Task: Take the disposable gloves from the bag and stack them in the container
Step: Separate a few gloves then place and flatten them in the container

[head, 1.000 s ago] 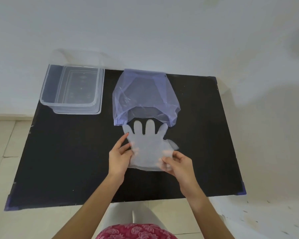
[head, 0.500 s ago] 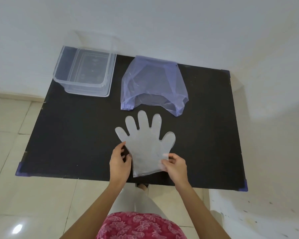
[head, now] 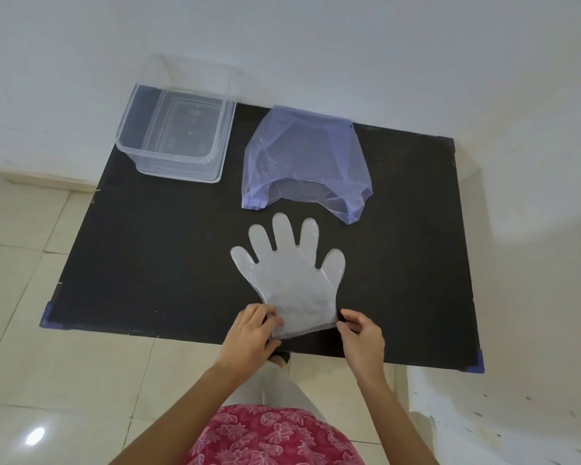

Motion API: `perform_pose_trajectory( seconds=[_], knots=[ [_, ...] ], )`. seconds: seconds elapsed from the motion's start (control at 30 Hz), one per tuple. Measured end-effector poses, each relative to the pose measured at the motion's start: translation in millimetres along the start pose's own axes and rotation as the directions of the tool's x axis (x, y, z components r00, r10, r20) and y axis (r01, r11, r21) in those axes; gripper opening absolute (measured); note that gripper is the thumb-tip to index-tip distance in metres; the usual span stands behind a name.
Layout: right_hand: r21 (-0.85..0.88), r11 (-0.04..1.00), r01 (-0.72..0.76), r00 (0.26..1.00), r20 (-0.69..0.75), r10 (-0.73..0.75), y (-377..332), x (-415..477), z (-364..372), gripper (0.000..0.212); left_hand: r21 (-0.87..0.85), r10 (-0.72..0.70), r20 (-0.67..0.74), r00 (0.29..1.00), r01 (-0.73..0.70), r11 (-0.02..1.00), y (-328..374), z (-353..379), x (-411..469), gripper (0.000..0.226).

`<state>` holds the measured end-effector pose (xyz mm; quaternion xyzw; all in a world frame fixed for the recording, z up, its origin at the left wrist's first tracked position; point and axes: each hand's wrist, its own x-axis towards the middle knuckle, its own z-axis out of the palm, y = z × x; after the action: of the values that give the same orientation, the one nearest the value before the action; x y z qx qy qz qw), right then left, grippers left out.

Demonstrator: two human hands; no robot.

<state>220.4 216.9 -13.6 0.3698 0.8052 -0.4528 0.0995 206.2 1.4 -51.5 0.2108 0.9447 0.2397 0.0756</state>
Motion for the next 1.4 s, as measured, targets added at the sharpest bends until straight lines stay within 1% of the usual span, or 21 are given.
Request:
perform_pose_trajectory(
  seconds=[0.1,0.13,0.17,0.2,0.23,0.27,0.3,0.33,0.4,0.6,0.7,0.83,0.93,1.03,1.13,1.23,1.33,1.4],
  knots=[
    [-0.038,0.999,0.027,0.999,0.03,-0.026,4.1,-1.6,-1.0,0.024,-0.015,-0.021,-0.026,0.999,0.021,1.0,-5.3,0.9,-4.1,0.038],
    [-0.072,0.996,0.056,0.998,0.045,-0.053,4.5,-3.0,-1.0,0.024,-0.018,-0.026,-0.033,0.999,0.025,1.0,-7.1,1.3,-5.4,0.037],
    [-0.148,0.982,0.116,0.992,0.059,-0.109,5.8,-4.4,-0.9,0.024,-0.021,-0.024,-0.037,0.999,0.024,1.0,-8.5,1.5,-6.4,0.035],
    [-0.263,0.943,0.203,0.979,0.08,-0.189,7.7,-5.3,-0.7,0.026,-0.023,-0.023,-0.039,0.999,0.022,1.0,-8.6,1.5,-7.2,0.034],
    [-0.385,0.874,0.297,0.955,0.115,-0.273,10.3,-6.0,-0.5,0.028,-0.024,-0.024,-0.04,0.999,0.023,0.999,-8.4,1.9,-7.5,0.033],
    [-0.474,0.795,0.378,0.925,0.158,-0.345,12.4,-6.0,0.2,0.032,-0.022,-0.028,-0.04,0.999,0.028,0.999,-7.8,2.6,-7.7,0.032],
    [-0.526,0.733,0.432,0.9,0.205,-0.384,14.3,-5.4,0.9,0.036,-0.018,-0.036,-0.04,0.999,0.035,0.999,-6.9,3.3,-7.8,0.032],
    [-0.553,0.693,0.462,0.886,0.253,-0.389,15.9,-4.8,1.9,0.039,-0.017,-0.045,-0.039,0.998,0.044,0.999,-5.9,4.3,-7.8,0.032],
    [-0.569,0.663,0.488,0.873,0.303,-0.382,18.5,-3.9,3.8,0.042,-0.019,-0.056,-0.04,0.998,0.056,0.998,-4.9,6.6,-8.1,0.03],
    [-0.555,0.659,0.508,0.862,0.315,-0.398,19.0,-3.3,3.3,0.042,-0.027,-0.058,-0.076,0.995,0.056,0.998,-2.8,8.7,-7.4,0.021],
    [-0.536,0.677,0.505,0.863,0.308,-0.4,18.4,-2.1,2.4,0.041,-0.029,-0.072,-0.095,0.993,0.07,0.997,-3.2,10.0,-7.4,0.017],
    [-0.499,0.709,0.498,0.867,0.307,-0.393,16.7,-1.0,0.4,0.038,-0.075,-0.122,-0.107,0.987,0.115,0.991,-1.4,7.4,-5.5,0.013],
    [-0.478,0.728,0.492,0.869,0.316,-0.38,15.3,1.4,-2.2,0.034,-0.135,-0.168,-0.133,0.977,0.15,0.979,3.4,2.1,-2.1,0.012],
    [-0.45,0.762,0.467,0.881,0.315,-0.354,13.3,1.8,-3.9,0.032,-0.241,-0.258,-0.124,0.958,0.223,0.944,8.4,-3.8,0.2,0.014],
    [-0.361,0.849,0.386,0.921,0.206,-0.331,9.2,0.3,-5.5,0.026,-0.377,-0.36,-0.109,0.927,0.296,0.878,13.8,-8.9,4.1,0.016],
    [-0.283,0.909,0.306,0.952,0.109,-0.286,4.4,1.2,-7.8,0.02,-0.512,-0.452,-0.11,0.885,0.34,0.789,21.9,-18.4,10.9,0.017],
    [-0.124,0.982,0.141,0.984,0.123,-0.126,-3.7,2.4,-10.3,0.019,-0.621,-0.527,-0.096,0.845,0.363,0.695,29.8,-28.0,17.4,0.017],
    [0.044,0.999,0.011,0.991,0.135,-0.017,-10.2,3.8,-9.8,0.022,-0.68,-0.568,-0.075,0.82,0.374,0.63,33.2,-33.0,20.8,0.018]
  ],
)
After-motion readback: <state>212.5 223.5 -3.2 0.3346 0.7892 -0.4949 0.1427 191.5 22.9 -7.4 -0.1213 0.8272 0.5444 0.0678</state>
